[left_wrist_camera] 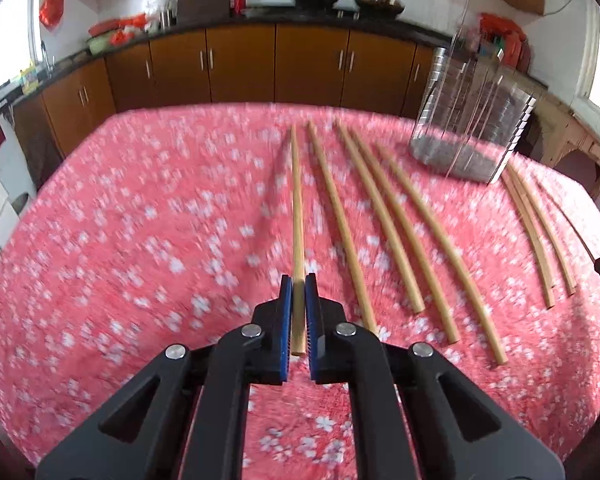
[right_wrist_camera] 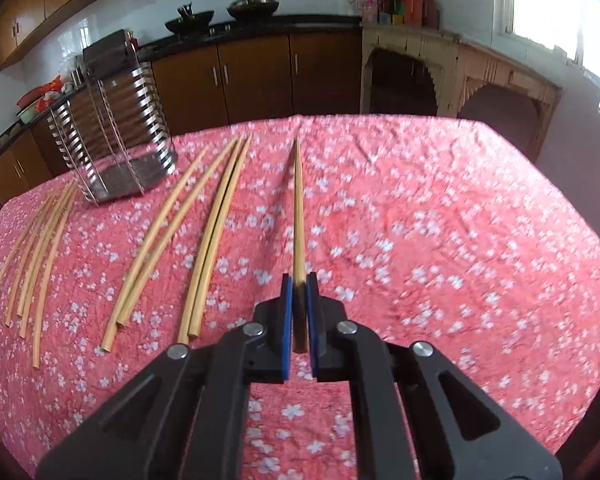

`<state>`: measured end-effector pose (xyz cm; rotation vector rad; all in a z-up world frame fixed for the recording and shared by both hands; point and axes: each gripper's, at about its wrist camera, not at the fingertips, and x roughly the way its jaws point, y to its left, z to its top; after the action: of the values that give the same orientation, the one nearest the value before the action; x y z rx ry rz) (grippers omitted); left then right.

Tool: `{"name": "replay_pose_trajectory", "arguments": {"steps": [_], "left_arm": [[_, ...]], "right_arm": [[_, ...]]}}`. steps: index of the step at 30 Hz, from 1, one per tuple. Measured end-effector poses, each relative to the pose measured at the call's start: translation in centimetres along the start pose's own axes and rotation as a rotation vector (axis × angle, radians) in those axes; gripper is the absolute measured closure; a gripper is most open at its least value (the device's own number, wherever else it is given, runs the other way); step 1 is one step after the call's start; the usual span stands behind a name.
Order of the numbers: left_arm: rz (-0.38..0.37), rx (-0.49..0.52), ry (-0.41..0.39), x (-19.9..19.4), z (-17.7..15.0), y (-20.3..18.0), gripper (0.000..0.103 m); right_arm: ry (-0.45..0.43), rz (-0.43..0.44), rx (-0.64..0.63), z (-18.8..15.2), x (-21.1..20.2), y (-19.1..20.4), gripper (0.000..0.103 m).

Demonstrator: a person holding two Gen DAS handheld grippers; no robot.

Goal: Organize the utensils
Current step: 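Lift the left tool's chopstick toward the wire holder while the right tool carries its chopstick there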

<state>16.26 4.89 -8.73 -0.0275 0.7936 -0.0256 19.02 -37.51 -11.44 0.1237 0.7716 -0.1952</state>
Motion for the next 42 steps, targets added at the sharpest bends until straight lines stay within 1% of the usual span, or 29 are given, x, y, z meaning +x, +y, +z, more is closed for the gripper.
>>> {"name": "replay_pose_trajectory", "arguments": {"steps": [4,8,9,14,18,23,31,34,36,39,42], "left_arm": [[-0.015,0.01,-0.121,-3.3,1.2,0.5,0.096],[-0.033,-0.01,-0.247,-6.6,3.0,1.4,0.096],[-0.033,-0.014,-0.267,-7.0,3.4,1.5,0.096],[-0.034,-0.049,-0.356,-9.3,6.0,2.1,0.096],[-0.019,-0.035,-0.394,-10.1,7.4,1.8,0.096],[-0.009,-0.035,-0.403,-9.9,8.6,1.5,0.096],[0.009,-0.025,-0.43,-10.1,9.9,0.9,0.096],[0.022,-0.004,-0.461,-11.1,11.3,0.4,0.096],[0.023,0.006,-0.487,-12.0,12.7,-0.1,0.096],[0.01,0.01,-0.536,-13.7,14.9,-1.0,0.097],[-0.026,-0.001,-0.58,-15.2,17.3,-2.4,0.096]], "right_arm": [[-0.109,-0.006,-0.006,1.5,-3.2,-0.7,0.095],[-0.221,-0.006,-0.012,3.1,-6.4,-1.0,0.095],[-0.258,-0.001,-0.006,3.8,-7.3,-1.3,0.095],[-0.346,0.025,0.019,6.3,-9.6,-1.8,0.095],[-0.395,0.05,0.029,8.1,-10.5,-1.7,0.095],[-0.404,0.081,0.048,9.5,-10.5,-1.8,0.095],[-0.439,0.093,0.053,10.9,-11.0,-1.3,0.095],[-0.478,0.107,0.057,12.7,-12.4,-1.2,0.095],[-0.507,0.132,0.057,14.4,-13.8,-1.0,0.095],[-0.541,0.19,0.057,17.0,-15.7,-0.6,0.095],[-0.561,0.26,0.065,19.5,-17.1,0.1,0.095]]}}
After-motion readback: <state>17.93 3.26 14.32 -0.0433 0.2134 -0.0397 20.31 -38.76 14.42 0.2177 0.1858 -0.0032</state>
